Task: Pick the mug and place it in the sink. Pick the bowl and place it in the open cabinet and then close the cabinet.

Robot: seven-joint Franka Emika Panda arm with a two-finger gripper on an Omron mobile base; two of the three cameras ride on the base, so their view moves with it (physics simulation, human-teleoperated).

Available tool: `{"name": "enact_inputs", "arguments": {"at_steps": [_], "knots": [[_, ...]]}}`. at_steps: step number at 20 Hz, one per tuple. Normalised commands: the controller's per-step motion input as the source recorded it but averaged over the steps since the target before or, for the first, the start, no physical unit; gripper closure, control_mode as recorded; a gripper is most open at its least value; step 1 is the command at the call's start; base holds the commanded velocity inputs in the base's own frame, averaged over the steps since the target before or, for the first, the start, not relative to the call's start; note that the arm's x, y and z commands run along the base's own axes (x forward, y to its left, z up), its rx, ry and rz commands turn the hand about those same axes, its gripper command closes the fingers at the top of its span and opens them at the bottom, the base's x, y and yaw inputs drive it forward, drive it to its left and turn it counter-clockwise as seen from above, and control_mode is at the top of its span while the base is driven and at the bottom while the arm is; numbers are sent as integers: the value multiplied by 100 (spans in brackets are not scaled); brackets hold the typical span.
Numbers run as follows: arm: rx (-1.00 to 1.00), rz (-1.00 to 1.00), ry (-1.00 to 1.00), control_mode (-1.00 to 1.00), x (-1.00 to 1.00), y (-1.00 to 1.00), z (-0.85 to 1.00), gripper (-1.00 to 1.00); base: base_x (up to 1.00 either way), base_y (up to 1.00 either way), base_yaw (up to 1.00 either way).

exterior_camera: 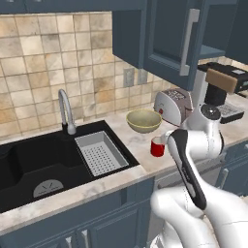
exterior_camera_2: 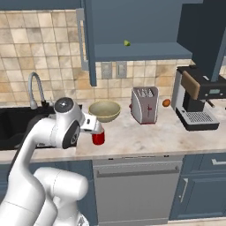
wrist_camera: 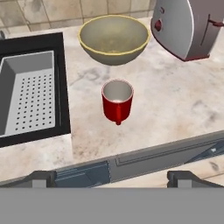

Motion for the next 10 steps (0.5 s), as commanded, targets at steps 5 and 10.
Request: {"name": "enact_inputs", "arguments": {"at_steps": [5, 10], "knots": [[0, 0, 0, -100, 8, 0, -21, -100, 0, 0, 0], [0, 0, 1, -100, 5, 0, -19, -100, 0, 0, 0]]}}
